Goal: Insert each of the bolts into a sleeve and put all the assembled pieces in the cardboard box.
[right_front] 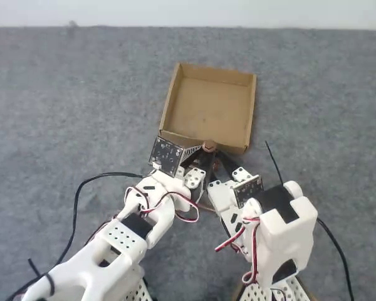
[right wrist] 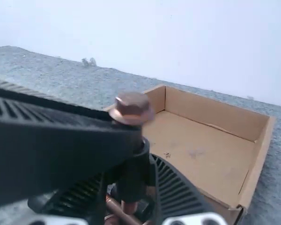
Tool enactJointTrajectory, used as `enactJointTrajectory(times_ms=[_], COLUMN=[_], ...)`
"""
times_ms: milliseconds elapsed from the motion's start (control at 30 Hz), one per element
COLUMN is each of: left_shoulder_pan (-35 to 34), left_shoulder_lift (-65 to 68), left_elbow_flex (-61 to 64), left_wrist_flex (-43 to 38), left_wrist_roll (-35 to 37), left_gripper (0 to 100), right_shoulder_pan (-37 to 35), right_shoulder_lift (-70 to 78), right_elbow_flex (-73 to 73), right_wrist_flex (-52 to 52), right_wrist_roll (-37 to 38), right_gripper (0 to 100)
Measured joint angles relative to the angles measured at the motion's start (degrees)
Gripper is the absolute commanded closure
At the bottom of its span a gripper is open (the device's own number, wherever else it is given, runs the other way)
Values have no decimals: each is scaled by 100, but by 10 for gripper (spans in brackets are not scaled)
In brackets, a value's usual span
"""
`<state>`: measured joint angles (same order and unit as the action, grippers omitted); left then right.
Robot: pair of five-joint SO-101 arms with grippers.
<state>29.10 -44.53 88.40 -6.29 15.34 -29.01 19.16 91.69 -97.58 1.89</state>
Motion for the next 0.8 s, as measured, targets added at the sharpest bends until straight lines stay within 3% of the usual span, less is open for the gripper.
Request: enactJointTrajectory(times_ms=[800], left_shoulder_pan=[26], left_shoulder_lift=[44], left_elbow_flex=[70], left_wrist_flex=[-352], left_wrist_roll=[97], left_gripper=[870], right_shoulder_pan=[9], right_shoulder_lift=[0], right_elbow_flex=[0], right_wrist_flex=[0], right_wrist_roll=[-18], right_gripper=[993])
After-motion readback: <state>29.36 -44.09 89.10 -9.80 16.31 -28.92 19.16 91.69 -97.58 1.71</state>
